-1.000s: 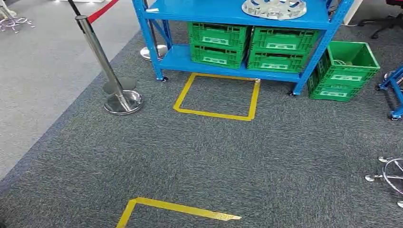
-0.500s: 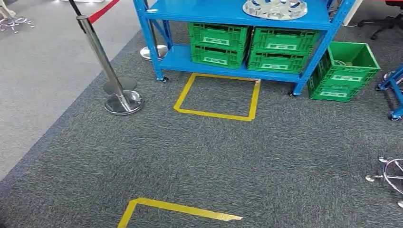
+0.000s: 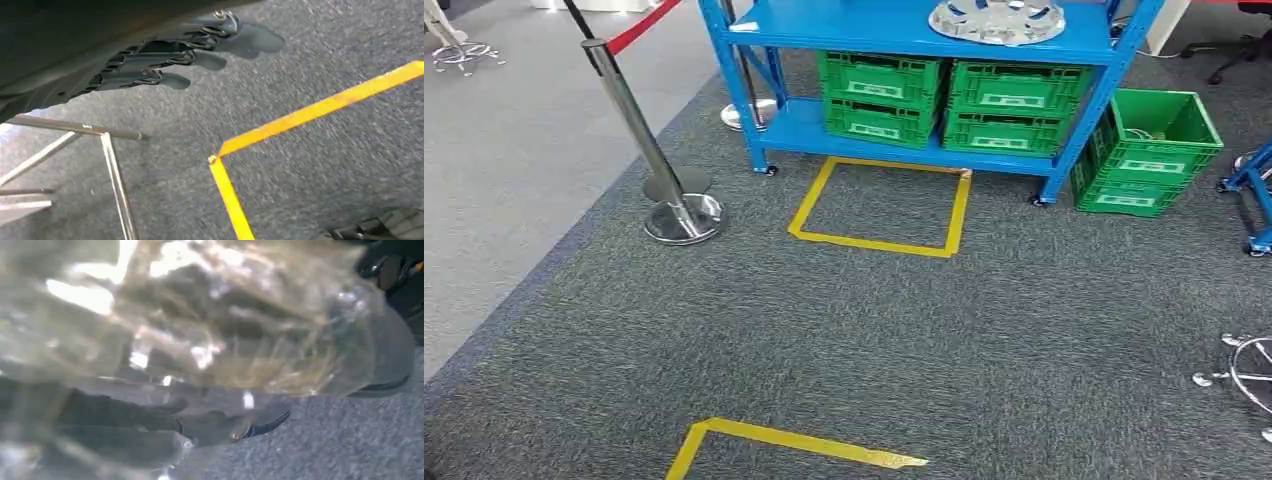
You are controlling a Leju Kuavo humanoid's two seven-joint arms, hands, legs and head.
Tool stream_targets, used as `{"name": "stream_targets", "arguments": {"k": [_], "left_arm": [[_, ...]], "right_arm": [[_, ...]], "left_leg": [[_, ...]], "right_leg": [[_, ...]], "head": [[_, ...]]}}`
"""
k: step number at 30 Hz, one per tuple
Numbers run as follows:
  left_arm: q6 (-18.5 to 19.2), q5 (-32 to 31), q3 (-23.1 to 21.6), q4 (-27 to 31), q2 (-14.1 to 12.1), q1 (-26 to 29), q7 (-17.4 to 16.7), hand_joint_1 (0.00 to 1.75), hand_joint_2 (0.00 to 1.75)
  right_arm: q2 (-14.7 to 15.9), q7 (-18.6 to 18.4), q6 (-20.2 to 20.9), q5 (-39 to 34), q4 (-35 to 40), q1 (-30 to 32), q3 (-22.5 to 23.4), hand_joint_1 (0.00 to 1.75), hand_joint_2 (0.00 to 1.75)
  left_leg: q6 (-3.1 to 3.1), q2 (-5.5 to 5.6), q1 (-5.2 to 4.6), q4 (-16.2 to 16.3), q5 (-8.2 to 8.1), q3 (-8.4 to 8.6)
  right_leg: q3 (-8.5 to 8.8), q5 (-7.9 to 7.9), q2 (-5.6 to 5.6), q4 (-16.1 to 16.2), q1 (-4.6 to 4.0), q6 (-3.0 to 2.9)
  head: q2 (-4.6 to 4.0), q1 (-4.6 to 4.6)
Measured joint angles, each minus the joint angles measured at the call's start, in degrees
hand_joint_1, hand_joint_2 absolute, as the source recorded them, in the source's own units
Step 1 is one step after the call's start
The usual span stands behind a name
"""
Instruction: Take the parts from the cabinet and place them on the table.
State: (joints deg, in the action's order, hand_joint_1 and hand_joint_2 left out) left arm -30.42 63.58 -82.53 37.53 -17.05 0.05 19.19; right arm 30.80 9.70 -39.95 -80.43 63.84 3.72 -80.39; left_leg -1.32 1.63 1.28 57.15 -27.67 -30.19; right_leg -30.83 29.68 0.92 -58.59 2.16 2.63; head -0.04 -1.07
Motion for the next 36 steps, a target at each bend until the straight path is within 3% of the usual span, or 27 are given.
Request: {"name": "stream_targets", "arguments": {"k": [2, 3, 5, 6, 7, 8, 9, 11, 12, 13, 14, 15, 16, 17, 25, 36], "left_arm": [[0.0, 0.1, 0.0, -0.1, 0.0, 0.0, 0.0, 0.00, 0.00], [0.0, 0.1, 0.0, -0.1, 0.0, -0.1, 0.0, 0.00, 0.00], [0.0, 0.1, 0.0, -0.2, 0.0, -0.2, 0.1, 0.00, 0.00], [0.0, 0.3, 0.0, -0.2, 0.0, -0.2, 0.2, 0.00, 0.00], [0.1, 0.4, 0.0, -0.3, 0.1, -0.3, 0.2, 0.00, 0.00], [0.3, 0.6, -0.1, -0.4, 0.1, -0.2, 0.4, 0.00, 0.00], [0.3, 0.9, -0.3, -0.5, 0.1, -0.2, 0.5, 0.00, 0.00], [0.3, 1.0, -0.4, -0.6, 0.2, -0.3, 0.6, 0.00, 0.00], [0.3, 1.1, -0.4, -0.7, 0.0, -0.3, 0.7, 0.00, 0.00], [0.3, 1.1, -0.6, -0.7, 0.1, -0.5, 0.7, 0.00, 0.00], [0.3, 1.1, -0.7, -0.7, 0.2, -0.6, 0.8, 0.00, 0.00], [0.3, 1.2, -0.9, -0.7, 0.2, -0.6, 0.9, 0.00, 0.00], [0.3, 1.2, -0.9, -0.8, 0.2, -0.5, 0.9, 0.00, 0.00], [0.3, 1.2, -1.0, -0.8, 0.2, -0.4, 0.9, 0.00, 0.00], [0.3, 1.8, -1.4, -0.9, 0.5, -0.7, 1.2, 0.00, 0.00], [0.1, 2.2, -1.7, -1.1, 0.9, -1.2, 1.3, 0.00, 0.00]], "right_arm": [[0.0, 0.2, 0.0, -0.2, 0.0, 0.0, 0.0, 0.00, 0.00], [0.0, 0.3, 0.0, -0.3, 0.0, 0.0, 0.0, 0.00, 0.00], [0.0, 0.6, 0.0, -0.5, 0.0, 0.0, -0.2, 0.00, 0.00], [0.0, 0.7, 0.0, -0.7, 0.0, 0.0, -0.3, 0.00, 0.00], [0.0, 0.9, 0.0, -0.8, 0.0, -0.1, -0.4, 0.00, 0.00], [0.0, 1.1, 0.0, -0.9, 0.0, -0.1, -0.6, 0.00, 0.00], [0.0, 1.3, 0.0, -0.9, 0.0, -0.3, -0.8, 0.00, 0.00], [0.0, 1.6, 0.0, -0.9, -0.1, -0.6, -1.0, 0.00, 0.00], [-0.1, 1.7, 0.0, -0.9, -0.1, -0.7, -1.1, 0.00, 0.00], [-0.1, 1.9, 0.0, -1.0, -0.2, -0.9, -1.2, 0.00, 0.00], [0.0, 1.9, 0.0, -1.1, -0.3, -1.1, -1.4, 0.00, 0.00], [0.0, 1.9, 0.0, -1.1, -0.3, -1.1, -1.5, 0.00, 0.00], [0.0, 1.9, 0.0, -1.1, -0.3, -1.2, -1.6, 0.00, 0.00], [0.0, 1.9, 0.0, -1.1, -0.3, -1.3, -1.7, 0.00, 0.00], [0.0, 2.1, 0.0, -1.7, -0.7, -1.7, -2.4, 0.00, 0.00], [-0.1, 0.9, 0.0, -2.4, -2.1, -2.7, -4.2, 0.00, 0.00]], "left_leg": [[-0.42, -0.22, 0.25, 0.6, -0.69, -0.04], [-0.46, -0.81, 0.20, 2.9, -2.47, -1.10], [-0.48, -0.96, 0.19, 11.7, -7.05, -5.30], [-0.37, -0.96, 0.18, 16.1, -8.67, -7.47], [-0.16, -0.96, 0.13, 18.4, -8.97, -8.68], [0.20, -0.97, -0.01, 18.0, -7.81, -8.58], [0.69, -0.96, -0.24, 15.4, -5.50, -7.44], [2.16, -0.97, -0.98, 5.9, -0.26, -3.10], [3.06, -1.16, -1.44, 2.9, -0.20, -1.64], [3.03, -1.31, -1.44, 1.7, -0.27, -1.38], [0.55, -1.23, -1.21, 1.1, 0.00, -1.43], [-0.27, -1.19, -1.28, 1.1, -0.19, -1.44], [0.84, -1.18, -1.50, 1.1, -0.30, -1.39], [0.96, -1.19, -1.54, 1.1, -0.24, -1.37], [1.56, -1.19, -1.65, 1.1, -0.19, -1.40], [1.71, -1.19, -1.64, 1.1, -0.13, -1.40]], "right_leg": [[-0.07, -0.16, -0.20, 0.0, 0.07, -0.93], [-0.09, -0.20, -0.26, 0.0, -0.03, -1.27], [-0.30, -0.18, -0.54, 0.0, -0.37, -1.59], [-0.36, -0.13, -0.69, 0.0, -0.59, -1.69], [-0.34, -0.08, -0.77, 0.0, -0.79, -1.76], [-0.23, -0.03, -0.83, 0.0, -0.98, -1.84], [-0.10, 0.03, -0.85, 0.0, -1.19, -1.92], [0.20, 0.09, -0.86, 0.0, -1.46, -1.96], [0.13, 0.13, -0.93, 0.0, -1.44, -1.93], [-0.11, 0.21, -0.82, -0.1, -1.76, -1.72], [-0.44, 0.46, -0.95, -0.4, -1.86, -2.16], [-0.48, 0.35, -0.99, -0.3, -1.67, -2.30], [-0.46, 0.28, -0.97, -0.2, -1.58, -2.15], [-0.36, 0.25, -0.96, -0.1, -1.53, -2.06], [0.08, -0.25, -0.89, 0.8, -1.42, -1.27], [0.15, -0.36, -0.89, 0.9, -1.42, -1.10]], "head": [[0.00, -0.09], [0.00, -0.26], [0.00, -0.55], [0.00, -0.57], [0.00, -0.55], [0.00, -0.55], [0.00, -0.55], [0.00, -0.55], [0.00, -0.37], [0.00, -0.55], [0.00, -0.55], [0.00, -0.48], [0.00, -0.52], [0.00, -0.50], [0.00, -0.48], [0.00, -0.50]]}}
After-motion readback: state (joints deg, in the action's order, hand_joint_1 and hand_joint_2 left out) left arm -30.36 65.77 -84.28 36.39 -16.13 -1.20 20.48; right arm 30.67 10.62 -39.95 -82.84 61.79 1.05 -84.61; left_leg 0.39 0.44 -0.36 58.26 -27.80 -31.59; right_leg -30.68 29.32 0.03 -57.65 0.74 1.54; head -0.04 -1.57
